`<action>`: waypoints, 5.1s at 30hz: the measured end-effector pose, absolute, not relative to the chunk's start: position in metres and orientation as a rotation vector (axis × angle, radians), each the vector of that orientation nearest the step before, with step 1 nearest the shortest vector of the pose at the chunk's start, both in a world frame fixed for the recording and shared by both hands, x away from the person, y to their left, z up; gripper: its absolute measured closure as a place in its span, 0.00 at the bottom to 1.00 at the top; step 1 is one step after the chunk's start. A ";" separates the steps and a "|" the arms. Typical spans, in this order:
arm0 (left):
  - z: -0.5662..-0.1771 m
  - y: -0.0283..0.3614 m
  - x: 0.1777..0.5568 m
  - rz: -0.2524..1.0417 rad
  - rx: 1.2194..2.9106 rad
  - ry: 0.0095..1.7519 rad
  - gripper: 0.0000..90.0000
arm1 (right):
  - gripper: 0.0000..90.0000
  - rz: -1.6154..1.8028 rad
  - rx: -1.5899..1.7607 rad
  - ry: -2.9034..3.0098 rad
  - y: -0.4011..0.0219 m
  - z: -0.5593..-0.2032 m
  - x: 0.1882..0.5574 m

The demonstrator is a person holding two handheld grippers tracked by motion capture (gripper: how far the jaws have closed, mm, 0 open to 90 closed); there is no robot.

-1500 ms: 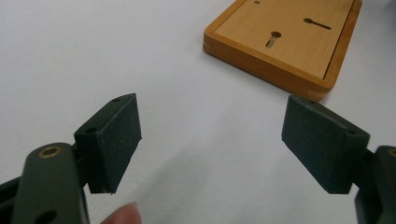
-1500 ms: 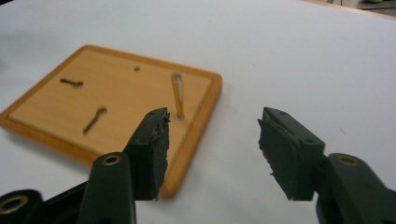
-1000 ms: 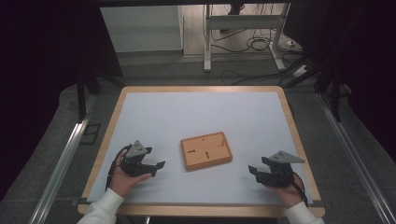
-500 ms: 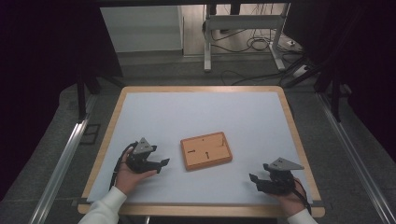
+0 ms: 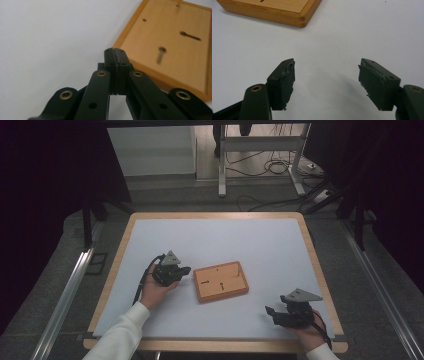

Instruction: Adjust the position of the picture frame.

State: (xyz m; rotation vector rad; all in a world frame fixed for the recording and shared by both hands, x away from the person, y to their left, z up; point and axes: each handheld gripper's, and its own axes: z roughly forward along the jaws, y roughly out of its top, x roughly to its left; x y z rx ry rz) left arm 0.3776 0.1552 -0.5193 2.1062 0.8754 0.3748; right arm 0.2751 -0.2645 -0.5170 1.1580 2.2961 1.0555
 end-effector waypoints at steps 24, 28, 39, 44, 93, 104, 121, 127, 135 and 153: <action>-0.532 0.137 0.418 0.298 2.181 0.833 1.00 | 0.32 1.039 1.154 2.297 -0.264 -0.519 0.277; -0.534 0.137 0.418 0.290 2.182 0.843 1.00 | 0.32 1.040 1.152 2.295 -0.264 -0.519 0.277; -0.536 0.140 0.413 0.296 2.203 0.834 1.00 | 0.32 1.037 1.162 2.287 -0.267 -0.519 0.278; -0.535 0.140 0.409 0.296 2.213 0.813 1.00 | 0.32 1.037 1.162 2.288 -0.267 -0.519 0.278; -0.526 0.127 0.343 0.203 2.244 0.642 1.00 | 0.32 1.031 1.164 2.279 -0.271 -0.518 0.279; -0.534 0.122 0.356 0.181 2.256 0.673 1.00 | 0.31 1.029 1.164 2.282 -0.271 -0.519 0.279; -0.532 0.113 0.340 0.149 2.260 0.617 1.00 | 0.32 1.026 1.170 2.275 -0.273 -0.519 0.280; -0.526 0.124 0.342 0.213 2.222 0.672 0.97 | 0.32 1.036 1.178 2.260 -0.274 -0.517 0.282; -0.521 0.140 0.338 0.332 2.142 0.817 0.44 | 0.79 1.017 1.179 2.281 -0.267 -0.513 0.297; -0.525 0.144 0.342 0.311 2.148 0.835 0.36 | 1.00 0.884 1.186 2.315 -0.223 -0.520 0.341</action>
